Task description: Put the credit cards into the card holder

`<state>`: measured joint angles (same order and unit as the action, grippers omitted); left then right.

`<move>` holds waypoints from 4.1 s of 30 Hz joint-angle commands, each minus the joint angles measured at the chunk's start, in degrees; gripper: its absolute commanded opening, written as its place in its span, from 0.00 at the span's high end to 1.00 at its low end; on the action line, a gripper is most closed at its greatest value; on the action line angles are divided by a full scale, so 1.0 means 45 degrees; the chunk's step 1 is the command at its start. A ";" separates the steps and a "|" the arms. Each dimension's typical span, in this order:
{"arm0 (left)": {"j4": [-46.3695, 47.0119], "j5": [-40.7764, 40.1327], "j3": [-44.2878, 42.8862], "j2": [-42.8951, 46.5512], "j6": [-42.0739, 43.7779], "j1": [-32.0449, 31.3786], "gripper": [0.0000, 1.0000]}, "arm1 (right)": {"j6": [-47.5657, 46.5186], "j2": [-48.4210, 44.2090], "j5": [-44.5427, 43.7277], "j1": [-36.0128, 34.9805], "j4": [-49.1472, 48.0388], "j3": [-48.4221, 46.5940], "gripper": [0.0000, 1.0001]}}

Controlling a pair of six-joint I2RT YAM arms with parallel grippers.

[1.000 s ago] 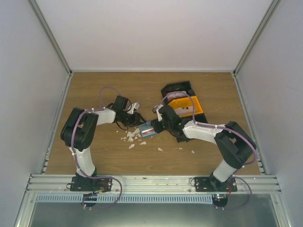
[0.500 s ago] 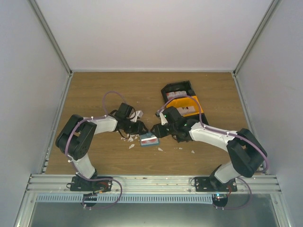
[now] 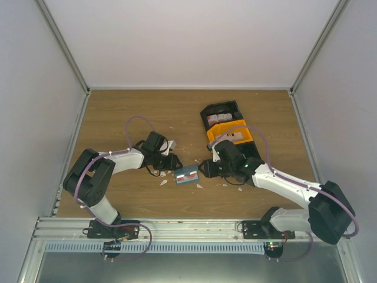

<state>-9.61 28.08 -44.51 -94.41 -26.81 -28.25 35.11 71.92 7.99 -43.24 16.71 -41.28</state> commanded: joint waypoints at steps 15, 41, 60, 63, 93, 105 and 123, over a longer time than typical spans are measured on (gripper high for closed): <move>0.0326 0.1163 0.0972 0.0950 -0.0475 -0.0043 0.55 | 0.0583 0.3285 0.1679 -0.1074 -0.2472 0.1266 0.88; 0.0622 0.0435 0.1416 0.1021 -0.0713 0.0359 0.60 | -0.5082 0.3244 -0.0492 -0.1158 -0.3332 0.0514 0.63; 0.0459 0.0563 0.1632 0.0167 -0.0372 0.0377 0.60 | -0.3616 0.3746 -0.3932 -0.1576 -0.4372 0.0109 0.61; 0.0288 0.0105 0.1750 0.0081 -0.0328 0.0377 0.60 | -0.3220 0.3530 -0.5384 -0.1641 -0.4106 0.0101 0.62; 0.1069 0.0622 0.0773 0.1107 -0.0451 0.0216 0.65 | -0.3439 0.0661 -0.5126 -0.1314 -0.1389 -0.0195 0.70; 0.2550 0.1478 -0.0191 0.0431 -0.1046 0.0018 0.66 | -0.3431 0.3179 -0.1169 0.0029 -0.2861 -0.0016 0.80; 0.0264 -0.1062 -0.1227 -0.1536 -0.0217 -0.1029 0.66 | -0.0642 0.4819 -0.0070 0.0553 -0.2041 0.0261 0.68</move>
<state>-3.95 29.47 -49.15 -98.94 -29.54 -31.55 27.57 91.11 7.94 -41.08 4.08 -40.73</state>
